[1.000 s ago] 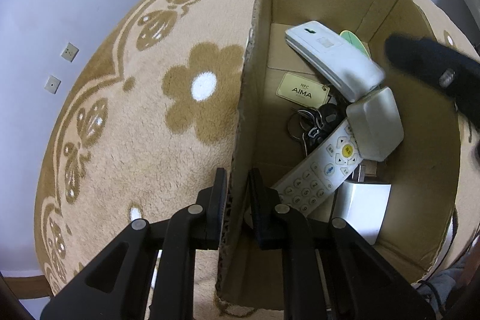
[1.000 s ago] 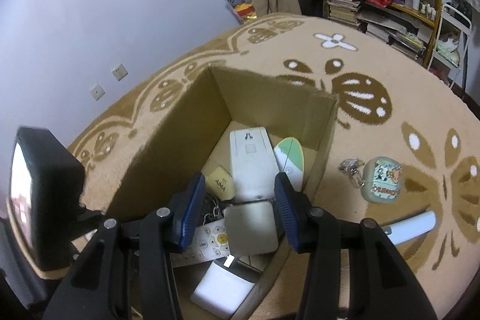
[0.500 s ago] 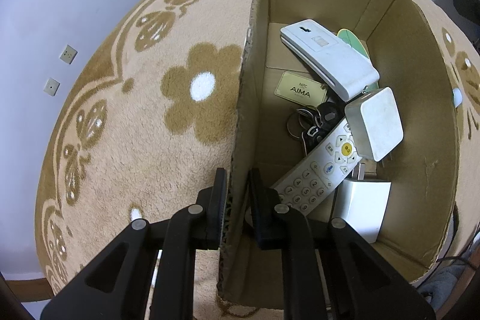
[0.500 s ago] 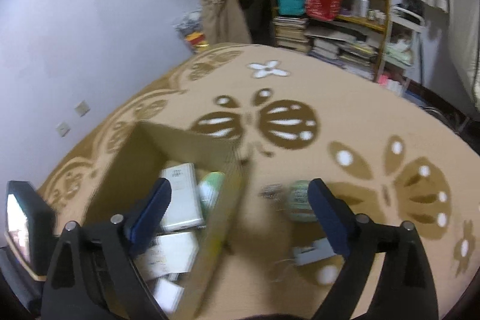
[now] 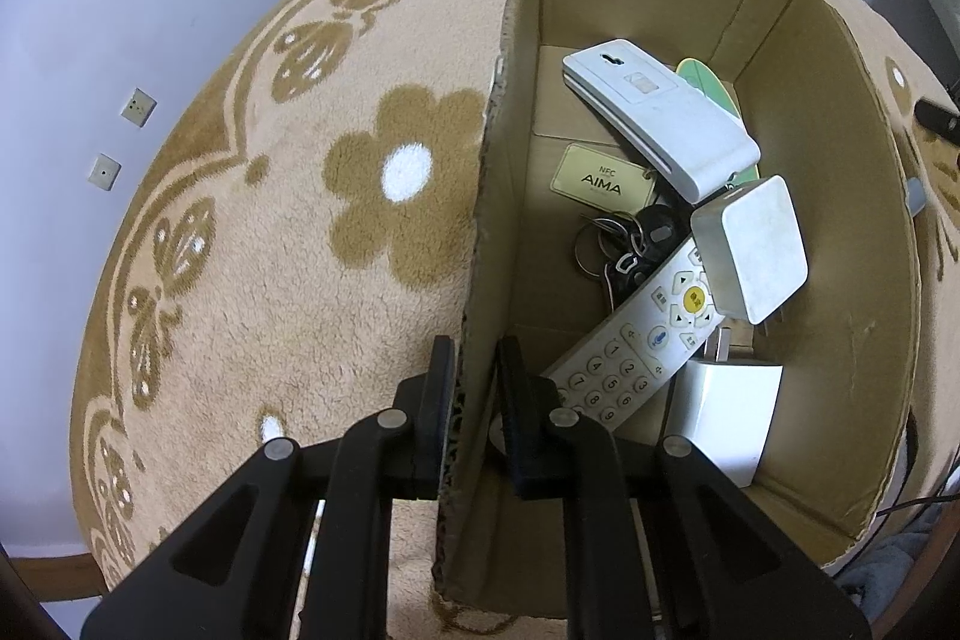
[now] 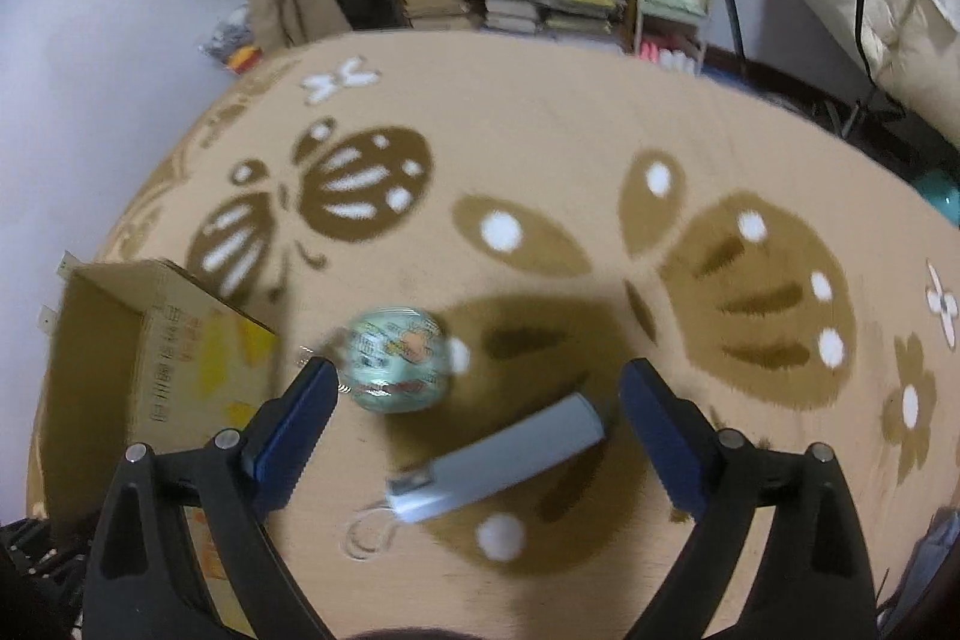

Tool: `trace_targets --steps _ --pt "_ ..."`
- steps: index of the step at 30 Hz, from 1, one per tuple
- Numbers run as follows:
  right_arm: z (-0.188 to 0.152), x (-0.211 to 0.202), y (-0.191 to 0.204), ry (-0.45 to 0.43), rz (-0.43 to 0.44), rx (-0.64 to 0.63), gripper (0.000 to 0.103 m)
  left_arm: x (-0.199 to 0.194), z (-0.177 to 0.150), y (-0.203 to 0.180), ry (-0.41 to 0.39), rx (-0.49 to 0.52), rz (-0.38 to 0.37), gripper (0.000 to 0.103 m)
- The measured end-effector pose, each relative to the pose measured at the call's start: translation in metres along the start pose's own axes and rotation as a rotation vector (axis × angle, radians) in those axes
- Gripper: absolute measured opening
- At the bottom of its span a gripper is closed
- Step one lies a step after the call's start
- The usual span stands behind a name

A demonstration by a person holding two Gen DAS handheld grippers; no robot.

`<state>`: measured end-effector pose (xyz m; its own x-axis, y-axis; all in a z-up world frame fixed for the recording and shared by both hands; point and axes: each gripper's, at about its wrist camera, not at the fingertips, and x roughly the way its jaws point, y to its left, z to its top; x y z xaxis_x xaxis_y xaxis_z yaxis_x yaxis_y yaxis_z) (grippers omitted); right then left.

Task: Organize rigid objects
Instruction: 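Return the right tool to the pile and grasp the light-blue phone handset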

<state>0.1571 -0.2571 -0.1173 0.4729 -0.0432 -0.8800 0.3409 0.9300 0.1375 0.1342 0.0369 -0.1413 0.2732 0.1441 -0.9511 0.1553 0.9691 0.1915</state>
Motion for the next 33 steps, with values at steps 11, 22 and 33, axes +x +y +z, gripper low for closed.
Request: trace_targets --steps 11,22,33 --pt "-0.02 0.036 -0.028 0.052 -0.084 0.067 0.1 0.0 0.0 0.0 0.002 -0.002 0.0 0.014" --pt "-0.034 0.055 -0.036 0.097 -0.087 0.126 0.101 0.0 -0.001 0.002 0.002 -0.001 0.005 0.016" --pt "-0.044 0.062 -0.014 0.102 -0.183 0.062 0.103 0.0 -0.001 0.002 0.002 -0.001 0.004 0.016"
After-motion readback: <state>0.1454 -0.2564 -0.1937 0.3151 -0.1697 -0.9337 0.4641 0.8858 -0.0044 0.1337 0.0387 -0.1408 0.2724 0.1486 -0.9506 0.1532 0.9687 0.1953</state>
